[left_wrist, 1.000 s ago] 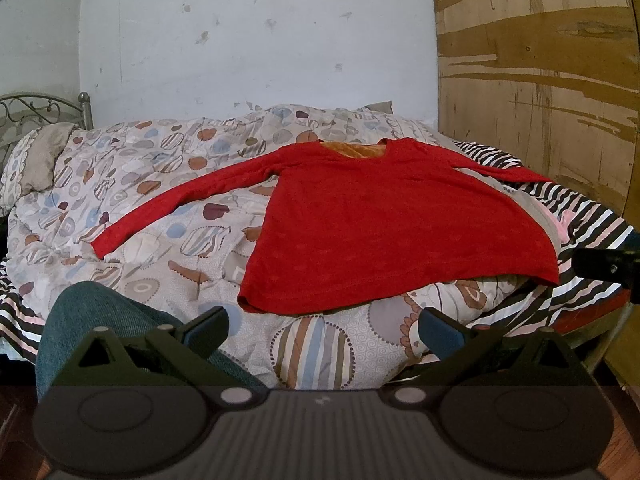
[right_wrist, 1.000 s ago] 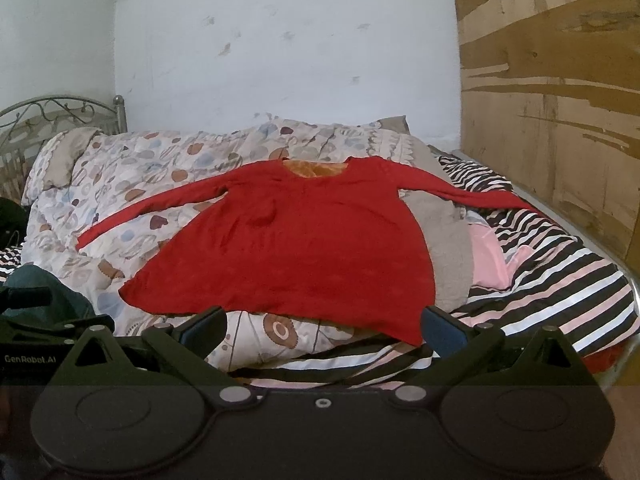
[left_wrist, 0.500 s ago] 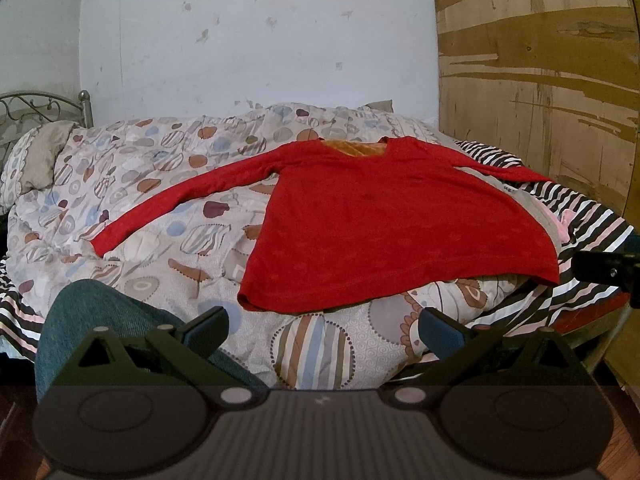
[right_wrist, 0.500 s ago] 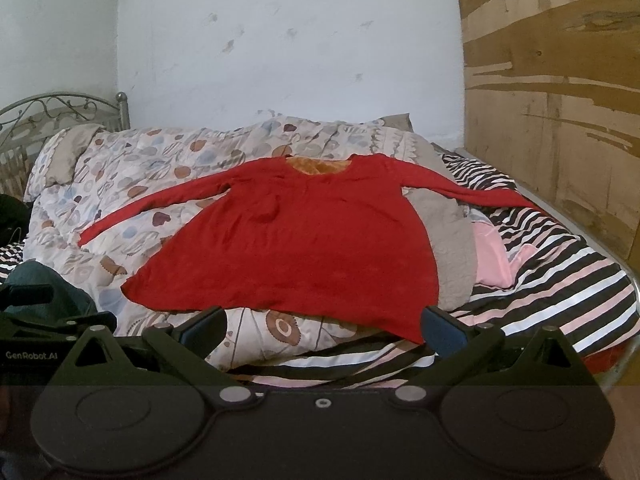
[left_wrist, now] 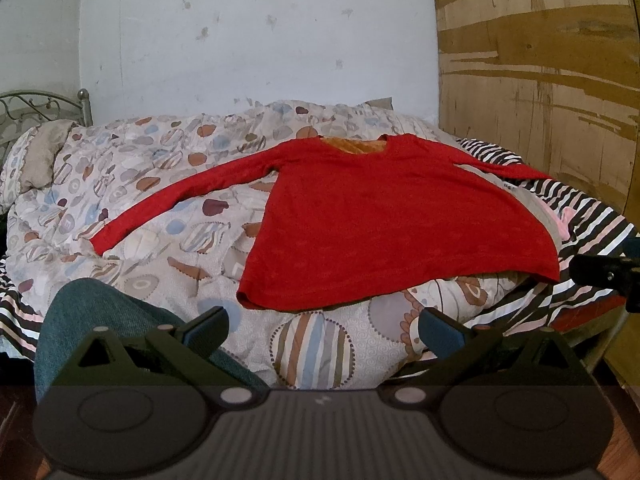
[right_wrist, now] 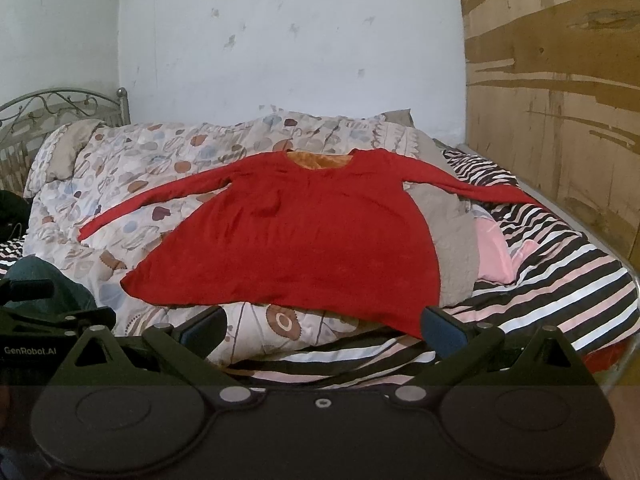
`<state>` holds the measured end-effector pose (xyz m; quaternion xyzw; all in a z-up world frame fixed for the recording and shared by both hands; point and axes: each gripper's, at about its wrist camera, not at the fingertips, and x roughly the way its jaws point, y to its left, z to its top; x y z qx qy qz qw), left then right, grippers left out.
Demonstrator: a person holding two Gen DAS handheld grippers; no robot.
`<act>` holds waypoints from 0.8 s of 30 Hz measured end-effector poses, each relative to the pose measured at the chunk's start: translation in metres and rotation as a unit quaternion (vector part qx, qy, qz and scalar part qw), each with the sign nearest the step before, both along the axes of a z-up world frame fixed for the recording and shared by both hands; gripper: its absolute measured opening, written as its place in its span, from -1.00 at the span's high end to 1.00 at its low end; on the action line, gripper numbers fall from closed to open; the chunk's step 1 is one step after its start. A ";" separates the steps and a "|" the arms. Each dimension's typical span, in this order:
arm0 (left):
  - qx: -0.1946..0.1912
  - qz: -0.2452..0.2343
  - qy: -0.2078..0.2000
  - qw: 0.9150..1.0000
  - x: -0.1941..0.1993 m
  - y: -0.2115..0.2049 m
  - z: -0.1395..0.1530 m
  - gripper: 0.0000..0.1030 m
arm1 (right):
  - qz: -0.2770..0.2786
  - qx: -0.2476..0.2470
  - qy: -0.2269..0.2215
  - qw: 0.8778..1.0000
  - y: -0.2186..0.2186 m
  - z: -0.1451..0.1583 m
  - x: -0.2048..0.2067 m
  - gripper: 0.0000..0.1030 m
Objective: Fold small clothes
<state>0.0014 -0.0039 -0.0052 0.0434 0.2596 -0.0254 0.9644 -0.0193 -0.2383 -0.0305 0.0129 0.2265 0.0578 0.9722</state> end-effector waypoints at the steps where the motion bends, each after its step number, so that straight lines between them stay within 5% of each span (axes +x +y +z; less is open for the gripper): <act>1: -0.001 0.000 0.002 1.000 0.000 0.000 -0.001 -1.00 | -0.003 -0.002 0.001 1.000 0.000 0.000 0.000 -0.99; 10: -0.025 0.007 0.021 0.999 0.022 0.022 0.026 -1.00 | 0.014 0.017 0.031 0.999 0.001 0.022 0.028 -0.99; 18: 0.018 0.012 -0.032 0.999 0.055 0.026 0.082 -1.00 | -0.037 -0.053 0.024 0.998 0.014 0.041 0.074 -0.99; 24: 0.076 -0.006 -0.054 0.996 0.107 0.007 0.107 -1.00 | -0.067 -0.058 0.033 0.996 0.006 0.037 0.118 -0.99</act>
